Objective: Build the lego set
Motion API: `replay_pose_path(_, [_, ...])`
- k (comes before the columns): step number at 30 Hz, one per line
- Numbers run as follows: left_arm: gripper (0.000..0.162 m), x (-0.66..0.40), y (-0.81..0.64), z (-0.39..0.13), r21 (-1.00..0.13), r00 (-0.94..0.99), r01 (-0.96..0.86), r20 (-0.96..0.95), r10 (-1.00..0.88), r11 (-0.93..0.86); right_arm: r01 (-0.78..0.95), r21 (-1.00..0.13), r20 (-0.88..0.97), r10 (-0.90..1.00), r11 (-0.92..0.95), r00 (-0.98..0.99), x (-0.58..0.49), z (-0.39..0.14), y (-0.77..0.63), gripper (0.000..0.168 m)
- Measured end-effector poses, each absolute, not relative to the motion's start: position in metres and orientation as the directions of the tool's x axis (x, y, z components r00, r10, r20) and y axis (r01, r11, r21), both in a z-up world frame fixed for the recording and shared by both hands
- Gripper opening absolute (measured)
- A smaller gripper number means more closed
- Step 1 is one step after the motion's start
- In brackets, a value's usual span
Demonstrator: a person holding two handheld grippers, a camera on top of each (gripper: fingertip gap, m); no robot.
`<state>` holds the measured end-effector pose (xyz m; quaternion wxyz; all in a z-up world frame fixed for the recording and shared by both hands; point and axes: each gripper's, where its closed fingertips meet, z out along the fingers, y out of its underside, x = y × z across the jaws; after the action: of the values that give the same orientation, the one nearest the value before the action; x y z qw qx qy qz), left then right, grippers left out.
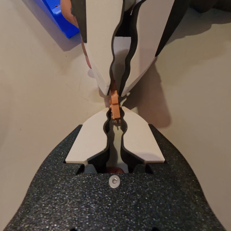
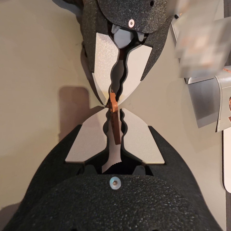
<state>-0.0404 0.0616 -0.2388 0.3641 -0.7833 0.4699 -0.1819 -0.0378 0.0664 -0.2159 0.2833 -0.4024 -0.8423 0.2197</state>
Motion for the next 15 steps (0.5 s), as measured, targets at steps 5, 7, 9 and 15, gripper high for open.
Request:
replay_pose_path(5, [0.014,-0.044,0.062,-0.237,-0.744,0.497,-0.599,-0.055,-0.866,-0.296,0.501,-0.624,0.331,0.784,0.6,-0.525,-0.039,-0.208,0.063,0.024])
replay_pose_path(7, [0.014,-0.047,0.063,-0.237,-0.743,0.501,-0.599,-0.057,-0.864,-0.299,0.468,-0.625,0.375,0.766,0.625,-0.523,-0.041,-0.205,0.063,0.031])
replay_pose_path(9, [0.014,-0.051,0.064,-0.235,-0.745,0.508,-0.592,-0.05,-0.86,-0.307,0.445,-0.602,0.443,0.741,0.663,-0.505,-0.043,-0.203,0.068,0.038])
replay_pose_path(15, [0.014,-0.061,0.064,-0.224,-0.789,0.525,-0.503,0.045,-0.85,-0.352,0.393,-0.435,0.68,0.582,0.81,-0.447,-0.053,-0.204,0.086,0.048])
